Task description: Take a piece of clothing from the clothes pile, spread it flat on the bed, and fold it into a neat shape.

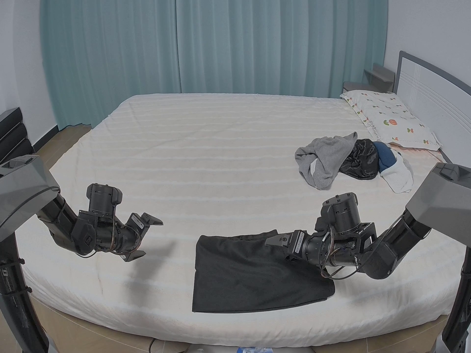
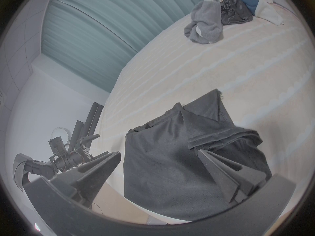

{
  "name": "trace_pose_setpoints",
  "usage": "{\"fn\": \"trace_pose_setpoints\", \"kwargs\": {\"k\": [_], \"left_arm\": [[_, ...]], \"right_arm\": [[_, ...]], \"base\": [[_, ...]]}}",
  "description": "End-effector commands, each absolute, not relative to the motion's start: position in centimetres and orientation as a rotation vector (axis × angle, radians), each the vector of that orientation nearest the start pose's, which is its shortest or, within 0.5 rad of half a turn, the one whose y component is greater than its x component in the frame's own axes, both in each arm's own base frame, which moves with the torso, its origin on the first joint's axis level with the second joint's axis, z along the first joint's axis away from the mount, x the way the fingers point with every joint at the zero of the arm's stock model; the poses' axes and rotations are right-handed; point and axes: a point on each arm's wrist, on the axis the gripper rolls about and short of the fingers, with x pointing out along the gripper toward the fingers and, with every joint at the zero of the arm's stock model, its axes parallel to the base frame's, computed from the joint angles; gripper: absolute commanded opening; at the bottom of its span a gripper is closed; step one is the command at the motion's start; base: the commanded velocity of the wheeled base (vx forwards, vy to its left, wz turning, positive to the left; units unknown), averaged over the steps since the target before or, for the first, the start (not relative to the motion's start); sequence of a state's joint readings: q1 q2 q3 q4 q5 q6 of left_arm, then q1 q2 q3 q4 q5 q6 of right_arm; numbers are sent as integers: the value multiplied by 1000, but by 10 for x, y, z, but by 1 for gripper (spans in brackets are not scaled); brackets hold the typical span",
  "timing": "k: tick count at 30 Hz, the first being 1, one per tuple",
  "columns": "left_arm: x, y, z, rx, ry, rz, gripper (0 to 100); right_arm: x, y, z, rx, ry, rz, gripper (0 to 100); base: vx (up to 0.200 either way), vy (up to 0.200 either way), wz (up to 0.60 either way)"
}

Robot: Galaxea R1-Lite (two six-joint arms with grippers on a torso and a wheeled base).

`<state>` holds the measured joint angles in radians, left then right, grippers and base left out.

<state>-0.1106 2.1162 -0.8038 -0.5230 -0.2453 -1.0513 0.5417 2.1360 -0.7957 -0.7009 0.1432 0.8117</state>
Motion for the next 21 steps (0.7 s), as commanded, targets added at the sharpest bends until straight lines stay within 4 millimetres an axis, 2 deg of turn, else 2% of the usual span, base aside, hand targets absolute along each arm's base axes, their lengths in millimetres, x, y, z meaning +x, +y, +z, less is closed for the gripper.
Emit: {"fn": "trace_pose_setpoints", "kwargs": {"k": [1, 9, 15, 17, 18, 21], "left_arm": [[342, -43, 34, -1036, 897, 111, 100], [342, -43, 34, -1037, 899, 113, 100], [343, -44, 34, -1037, 897, 112, 100], [343, -44, 34, -1037, 897, 112, 100], [343, -44, 34, -1037, 897, 112, 100], [343, -44, 35, -1036, 892, 110, 100]], "right_arm": [[300, 191, 35, 634, 891, 368, 100], [303, 195, 17, 624, 942, 355, 100], [343, 185, 3, 655, 860, 255, 100], [343, 185, 3, 655, 860, 255, 100], [362, 170, 3, 669, 788, 165, 100], [373, 154, 6, 689, 743, 119, 100]], "base": [[0, 0, 0], [0, 0, 0], [0, 0, 0], [0, 0, 0], [0, 0, 0], [0, 0, 0]]}}
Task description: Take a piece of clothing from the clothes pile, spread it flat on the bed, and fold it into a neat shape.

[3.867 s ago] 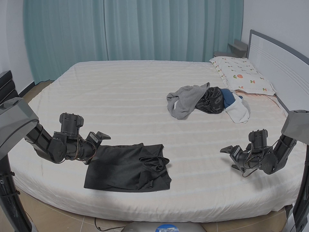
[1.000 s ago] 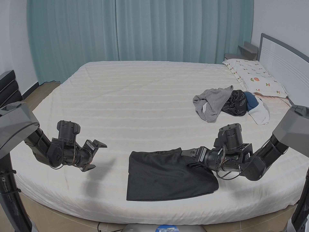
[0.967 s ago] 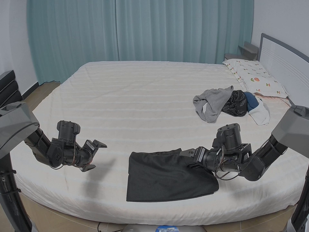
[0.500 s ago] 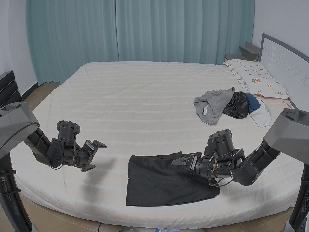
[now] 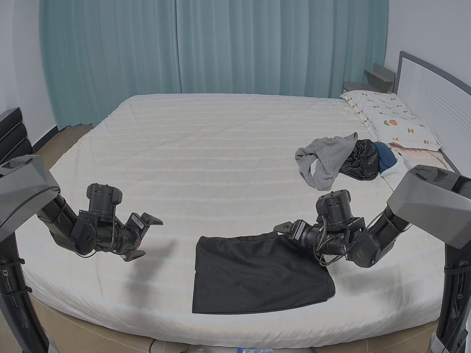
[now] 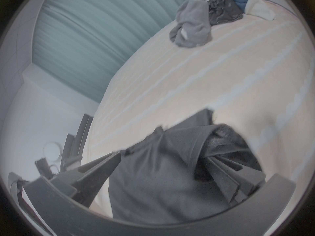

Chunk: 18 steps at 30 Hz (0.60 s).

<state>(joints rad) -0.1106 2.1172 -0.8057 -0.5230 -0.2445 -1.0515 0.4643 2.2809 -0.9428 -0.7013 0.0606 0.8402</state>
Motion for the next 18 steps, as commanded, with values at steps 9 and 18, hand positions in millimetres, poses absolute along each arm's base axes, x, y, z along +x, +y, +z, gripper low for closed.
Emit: {"fn": "trace_pose_setpoints", "kwargs": {"k": [9, 18], "left_arm": [[343, -72, 37, -990, 889, 47, 100], [338, -137, 8, -757, 892, -44, 100]], "right_arm": [[379, 136, 5, 714, 716, 87, 100], [371, 131, -1, 730, 721, 129, 100]], "base": [[0, 0, 0], [0, 0, 0]]}}
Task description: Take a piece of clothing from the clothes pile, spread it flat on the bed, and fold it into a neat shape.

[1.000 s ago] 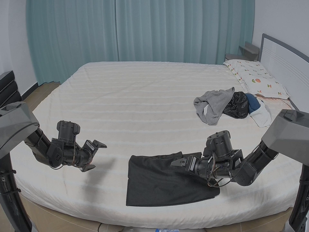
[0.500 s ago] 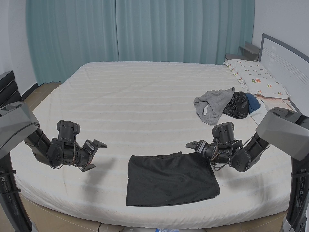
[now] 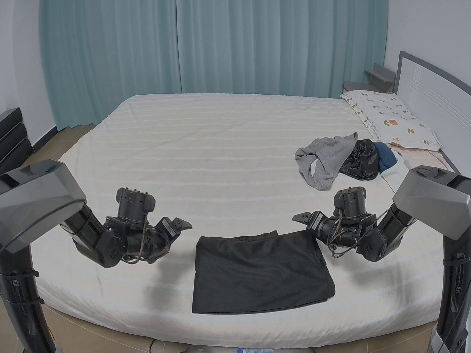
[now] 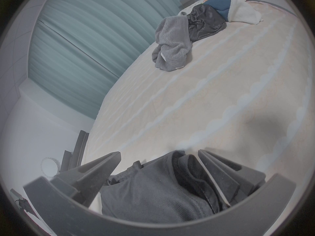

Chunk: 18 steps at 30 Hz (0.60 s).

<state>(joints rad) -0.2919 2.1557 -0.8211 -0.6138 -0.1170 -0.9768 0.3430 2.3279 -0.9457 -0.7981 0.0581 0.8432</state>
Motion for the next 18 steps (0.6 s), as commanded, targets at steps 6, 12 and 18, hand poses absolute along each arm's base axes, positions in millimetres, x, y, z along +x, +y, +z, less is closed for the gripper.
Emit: {"fn": "trace_pose_setpoints", "kwargs": {"k": [6, 12, 18], "left_arm": [[361, -170, -8, -696, 807, -16, 100], [371, -177, -13, -682, 788, -20, 100], [372, -178, -13, -681, 786, -20, 0]], "right_arm": [[369, 131, -3, 735, 737, 144, 100], [370, 131, -3, 737, 735, 144, 100], [372, 132, -4, 737, 733, 151, 100]], "base": [[0, 0, 0], [0, 0, 0], [0, 0, 0]]}}
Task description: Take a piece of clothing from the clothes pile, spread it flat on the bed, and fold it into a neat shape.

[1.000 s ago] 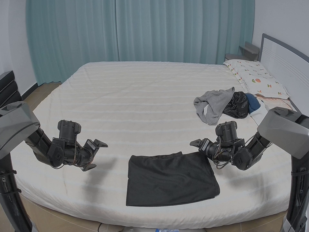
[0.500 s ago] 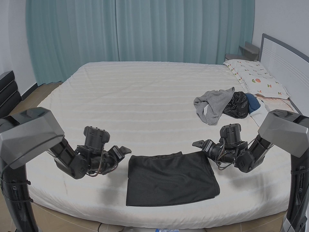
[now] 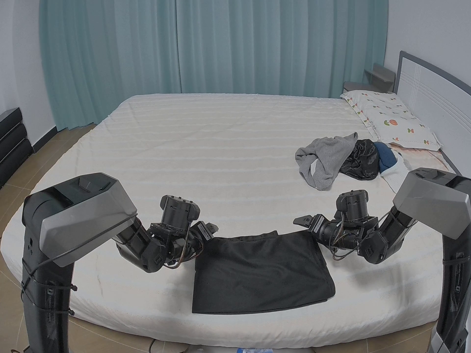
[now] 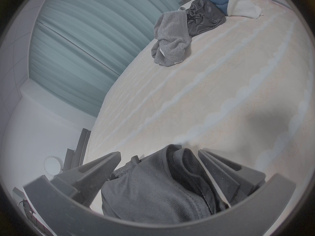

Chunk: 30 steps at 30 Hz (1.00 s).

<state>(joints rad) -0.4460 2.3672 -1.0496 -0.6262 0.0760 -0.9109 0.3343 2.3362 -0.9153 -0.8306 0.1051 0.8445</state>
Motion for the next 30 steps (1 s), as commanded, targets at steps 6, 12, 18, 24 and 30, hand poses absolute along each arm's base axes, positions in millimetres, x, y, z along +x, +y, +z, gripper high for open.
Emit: {"fn": "trace_pose_setpoints", "kwargs": {"k": [6, 12, 18, 24, 30], "left_arm": [[370, -177, -13, -672, 799, -4, 0], [370, -172, -15, -660, 783, 50, 0], [372, -166, -15, -667, 779, 68, 0], [372, -165, -15, -667, 780, 70, 0], [371, -164, -17, -664, 784, 72, 0]], "right_arm": [[374, 132, -9, 741, 723, 169, 100], [376, 133, -12, 740, 720, 191, 100], [381, 132, -18, 745, 722, 198, 0], [381, 132, -19, 740, 728, 203, 0], [387, 123, -20, 746, 711, 182, 0]], "base": [[0, 0, 0], [0, 0, 0], [0, 0, 0], [0, 0, 0], [0, 0, 0]]}}
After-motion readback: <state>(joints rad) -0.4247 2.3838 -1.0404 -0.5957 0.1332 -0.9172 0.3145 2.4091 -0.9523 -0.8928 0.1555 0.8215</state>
